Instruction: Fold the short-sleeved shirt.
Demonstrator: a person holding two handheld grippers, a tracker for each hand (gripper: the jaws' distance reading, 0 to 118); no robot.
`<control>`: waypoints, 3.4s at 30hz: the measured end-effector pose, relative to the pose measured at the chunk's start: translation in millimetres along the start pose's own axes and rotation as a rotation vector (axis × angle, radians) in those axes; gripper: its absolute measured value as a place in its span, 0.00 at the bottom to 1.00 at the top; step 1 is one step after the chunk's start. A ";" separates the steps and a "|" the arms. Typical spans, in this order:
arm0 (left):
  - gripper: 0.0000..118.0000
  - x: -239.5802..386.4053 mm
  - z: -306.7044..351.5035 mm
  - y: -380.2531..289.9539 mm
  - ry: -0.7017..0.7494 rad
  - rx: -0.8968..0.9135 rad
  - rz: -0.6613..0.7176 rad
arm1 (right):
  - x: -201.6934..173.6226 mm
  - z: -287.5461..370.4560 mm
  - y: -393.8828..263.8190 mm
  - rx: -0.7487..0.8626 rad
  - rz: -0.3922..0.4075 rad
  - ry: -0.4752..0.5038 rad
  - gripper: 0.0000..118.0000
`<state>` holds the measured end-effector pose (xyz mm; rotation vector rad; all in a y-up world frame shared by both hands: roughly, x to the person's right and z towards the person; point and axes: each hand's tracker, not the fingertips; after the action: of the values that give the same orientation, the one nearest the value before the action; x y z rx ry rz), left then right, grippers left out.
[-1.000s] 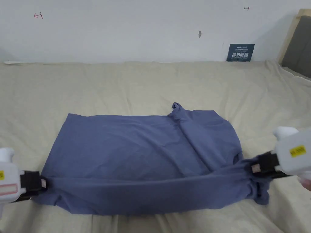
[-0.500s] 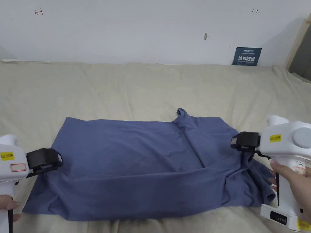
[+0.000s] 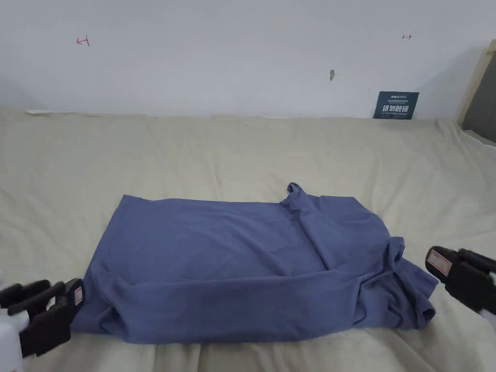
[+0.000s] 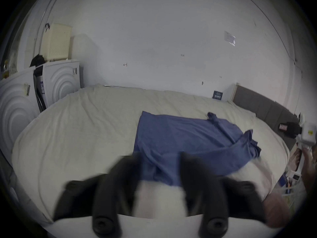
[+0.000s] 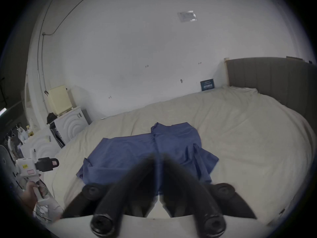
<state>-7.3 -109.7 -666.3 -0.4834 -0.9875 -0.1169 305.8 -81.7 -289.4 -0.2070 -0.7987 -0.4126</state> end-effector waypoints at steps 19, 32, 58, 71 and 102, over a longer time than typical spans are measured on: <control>0.00 -48.3 -36.0 20.4 0.053 -0.305 0.108 | -17.1 36.3 -23.2 -0.065 -0.044 0.104 0.00; 1.00 -62.6 -185.8 4.3 0.186 -0.659 -0.036 | -21.0 11.6 -35.9 -0.195 -0.016 0.162 0.00; 0.08 -41.9 -143.7 42.5 -0.014 -0.584 -0.018 | 131.5 -175.4 21.2 -0.781 -0.159 -0.107 0.84; 0.08 -49.2 -153.1 28.5 0.010 -0.617 0.036 | 117.3 -186.8 4.4 -0.764 -0.005 -0.105 0.03; 0.09 -66.0 -3.1 -61.3 0.020 -0.613 0.179 | 145.1 -1.9 -61.3 -0.755 -0.162 -0.066 0.13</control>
<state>-60.6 -173.5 -701.3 -1.1264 -0.8749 -0.2653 371.0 -178.1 -183.1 -0.8654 -0.6960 -0.8555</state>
